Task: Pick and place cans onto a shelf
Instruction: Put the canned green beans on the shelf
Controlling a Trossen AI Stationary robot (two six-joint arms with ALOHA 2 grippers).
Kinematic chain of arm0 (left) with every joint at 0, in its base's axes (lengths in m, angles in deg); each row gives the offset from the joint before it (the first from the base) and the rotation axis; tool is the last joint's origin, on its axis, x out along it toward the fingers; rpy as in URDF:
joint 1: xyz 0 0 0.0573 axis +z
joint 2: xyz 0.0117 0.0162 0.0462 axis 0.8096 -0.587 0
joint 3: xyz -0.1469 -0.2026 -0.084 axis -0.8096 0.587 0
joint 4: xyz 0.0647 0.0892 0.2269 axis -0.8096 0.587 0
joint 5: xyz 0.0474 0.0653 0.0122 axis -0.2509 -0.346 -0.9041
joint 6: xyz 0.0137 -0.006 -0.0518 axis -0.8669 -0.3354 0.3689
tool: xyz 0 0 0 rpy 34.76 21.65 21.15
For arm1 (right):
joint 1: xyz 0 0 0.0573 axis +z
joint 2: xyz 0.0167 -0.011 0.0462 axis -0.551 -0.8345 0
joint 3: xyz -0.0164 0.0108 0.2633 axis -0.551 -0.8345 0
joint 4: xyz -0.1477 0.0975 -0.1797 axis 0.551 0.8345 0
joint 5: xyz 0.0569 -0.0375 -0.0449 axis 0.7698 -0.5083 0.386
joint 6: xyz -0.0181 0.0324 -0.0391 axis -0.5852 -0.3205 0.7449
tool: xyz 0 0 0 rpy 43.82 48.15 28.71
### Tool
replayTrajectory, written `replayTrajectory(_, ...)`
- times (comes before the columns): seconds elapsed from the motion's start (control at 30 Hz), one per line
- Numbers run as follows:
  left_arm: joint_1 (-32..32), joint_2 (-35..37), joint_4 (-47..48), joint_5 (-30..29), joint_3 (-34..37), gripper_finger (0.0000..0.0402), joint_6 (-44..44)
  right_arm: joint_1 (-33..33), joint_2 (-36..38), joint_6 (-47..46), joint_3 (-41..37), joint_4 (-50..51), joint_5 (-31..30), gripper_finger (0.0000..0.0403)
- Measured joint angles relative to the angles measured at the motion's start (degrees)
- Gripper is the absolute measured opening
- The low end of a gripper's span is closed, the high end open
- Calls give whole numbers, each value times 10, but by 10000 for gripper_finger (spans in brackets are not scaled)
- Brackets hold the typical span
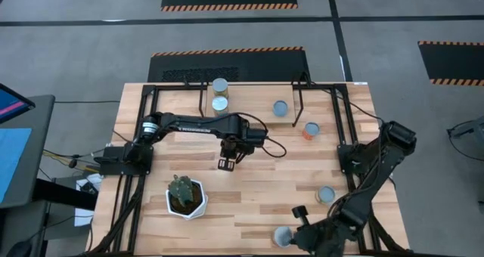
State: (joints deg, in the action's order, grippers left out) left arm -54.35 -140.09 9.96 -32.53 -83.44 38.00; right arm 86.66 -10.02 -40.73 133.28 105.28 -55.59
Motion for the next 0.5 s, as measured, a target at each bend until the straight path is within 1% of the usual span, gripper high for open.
replayTrajectory(0.1,0,12,-9,6,0,70,-13,-2,-18,-3,1,-7,11,18)
replayTrajectory(0.17,1,19,-9,20,0,70,-20,-4,-34,-3,10,-12,20,16)
replayTrajectory(0.3,3,31,-12,28,0,70,-32,5,-61,-3,36,-8,28,15)
replayTrajectory(0.5,20,41,-22,76,0,70,-44,15,-98,-3,64,-7,31,16)
